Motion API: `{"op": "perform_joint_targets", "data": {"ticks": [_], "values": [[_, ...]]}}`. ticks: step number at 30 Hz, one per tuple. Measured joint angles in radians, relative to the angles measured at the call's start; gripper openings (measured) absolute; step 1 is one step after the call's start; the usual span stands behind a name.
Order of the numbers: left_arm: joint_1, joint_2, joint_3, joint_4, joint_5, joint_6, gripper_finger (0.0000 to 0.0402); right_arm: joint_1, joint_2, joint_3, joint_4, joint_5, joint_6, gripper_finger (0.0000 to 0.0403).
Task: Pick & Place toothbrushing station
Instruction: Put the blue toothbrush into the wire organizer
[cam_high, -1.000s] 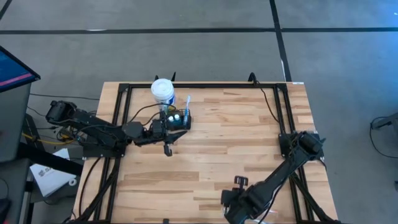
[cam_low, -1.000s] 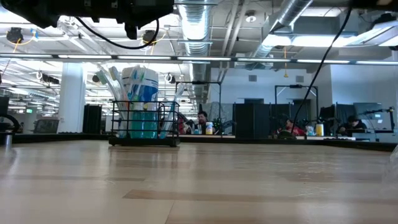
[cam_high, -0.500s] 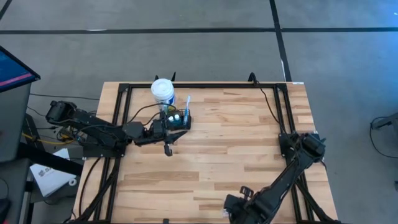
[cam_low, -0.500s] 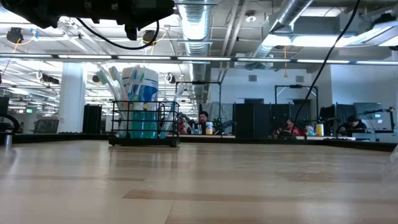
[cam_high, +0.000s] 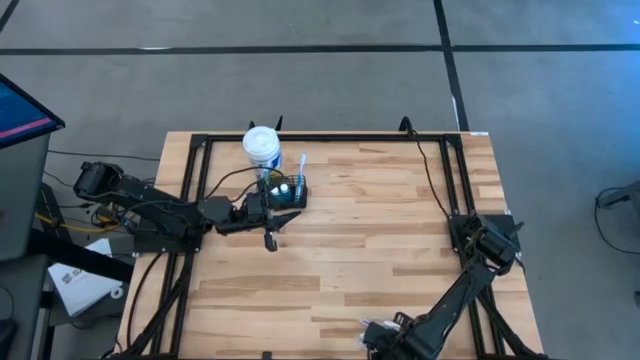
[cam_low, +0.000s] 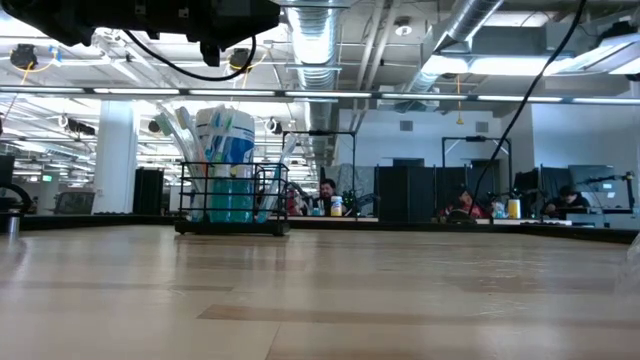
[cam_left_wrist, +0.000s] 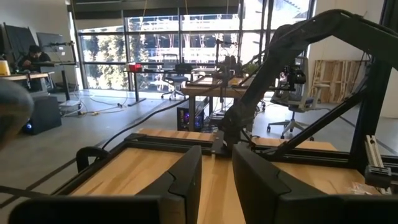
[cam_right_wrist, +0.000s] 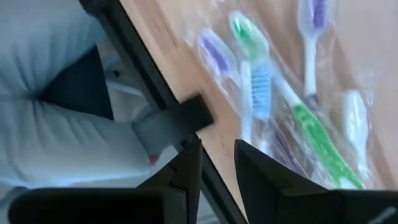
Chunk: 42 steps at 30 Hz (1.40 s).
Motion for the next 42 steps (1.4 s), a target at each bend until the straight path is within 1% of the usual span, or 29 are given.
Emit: {"op": "perform_joint_targets", "data": {"ticks": [6, 14, 20, 23, 27, 31, 34, 37, 42], "values": [[0.000, 0.000, 0.000, 0.001, 0.000, 0.000, 0.0085, 0.001, 0.000, 0.000, -0.018, 0.041, 0.007, 0.0085], [0.000, 0.000, 0.000, 0.001, 0.000, 0.000, 0.0085, 0.000, 0.001, 0.000, -0.035, 0.045, 0.006, 0.0085], [0.000, 0.000, 0.000, 0.001, 0.000, 0.000, 0.0085, -0.011, 0.034, 0.002, -0.005, 0.042, -0.017, 0.0085], [0.000, 0.000, 0.000, 0.001, 0.000, 0.000, 0.0085, -0.012, 0.040, -0.001, -0.031, 0.039, -0.024, 0.0084], [0.000, 0.000, 0.000, 0.001, 0.000, 0.000, 0.0085, -0.020, 0.049, -0.001, -0.058, 0.039, -0.026, 0.0059], [0.000, 0.000, 0.000, 0.000, 0.000, 0.000, 0.0085, -0.020, 0.062, 0.000, -0.059, 0.041, -0.036, 0.0010], [0.000, 0.000, 0.000, 0.001, 0.000, 0.000, 0.0085, -0.019, 0.061, 0.001, -0.062, 0.041, -0.043, 0.0005], [0.000, 0.000, 0.000, 0.001, 0.000, 0.000, 0.0085, -0.020, 0.058, 0.006, -0.104, 0.041, -0.041, 0.0002], [0.000, 0.000, 0.000, 0.001, 0.000, 0.000, 0.0085, -0.020, 0.058, 0.055, -0.171, 0.046, -0.039, 0.0000]]}}
